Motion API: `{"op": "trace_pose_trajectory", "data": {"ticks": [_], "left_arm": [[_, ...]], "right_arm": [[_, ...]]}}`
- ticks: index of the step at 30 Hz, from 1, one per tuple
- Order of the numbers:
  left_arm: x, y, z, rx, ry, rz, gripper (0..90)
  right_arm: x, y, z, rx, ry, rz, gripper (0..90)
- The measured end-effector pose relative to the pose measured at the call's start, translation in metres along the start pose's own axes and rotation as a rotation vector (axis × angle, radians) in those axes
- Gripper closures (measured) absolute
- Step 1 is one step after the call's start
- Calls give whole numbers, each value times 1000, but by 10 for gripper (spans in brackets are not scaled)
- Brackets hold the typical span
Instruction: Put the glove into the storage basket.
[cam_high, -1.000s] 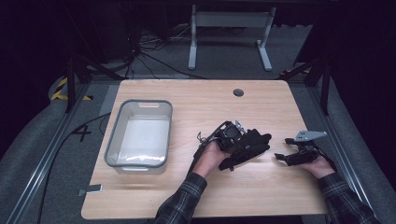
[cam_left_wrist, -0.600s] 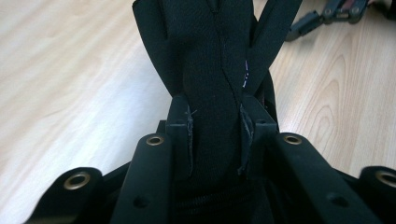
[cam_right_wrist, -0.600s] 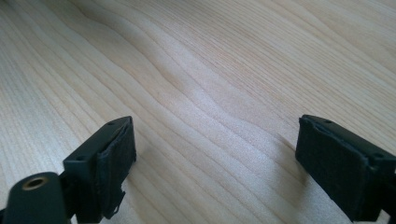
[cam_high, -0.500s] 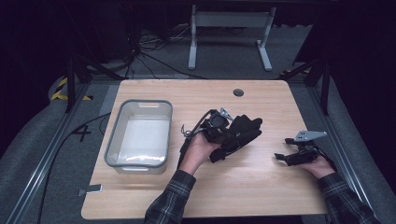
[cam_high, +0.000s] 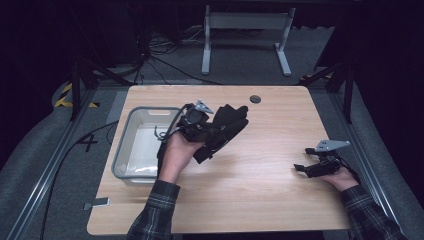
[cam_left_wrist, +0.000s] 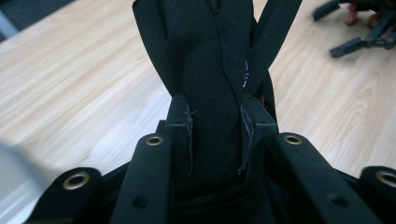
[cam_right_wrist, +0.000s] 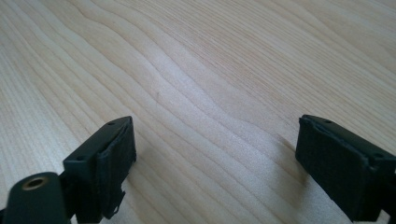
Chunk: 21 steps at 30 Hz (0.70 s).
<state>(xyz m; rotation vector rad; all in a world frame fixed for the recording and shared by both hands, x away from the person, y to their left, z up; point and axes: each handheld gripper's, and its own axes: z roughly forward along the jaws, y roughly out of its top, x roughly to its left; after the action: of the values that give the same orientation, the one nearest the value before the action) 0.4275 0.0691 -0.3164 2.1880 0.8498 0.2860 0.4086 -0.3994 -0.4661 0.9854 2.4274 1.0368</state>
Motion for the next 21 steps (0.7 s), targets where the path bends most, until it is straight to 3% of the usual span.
{"op": "trace_pose_trajectory", "data": {"ticks": [10, 15, 21], "left_arm": [[47, -43, -48, -48, 106, -125, 699], [71, -69, -58, -40, 148, -191, 699], [90, -95, -54, -9, 174, -248, 698]], "right_arm": [[0, 0, 0, 0, -1, 2, 129], [0, 0, 0, 1, -2, 3, 130], [0, 0, 0, 2, -4, 4, 129]]}}
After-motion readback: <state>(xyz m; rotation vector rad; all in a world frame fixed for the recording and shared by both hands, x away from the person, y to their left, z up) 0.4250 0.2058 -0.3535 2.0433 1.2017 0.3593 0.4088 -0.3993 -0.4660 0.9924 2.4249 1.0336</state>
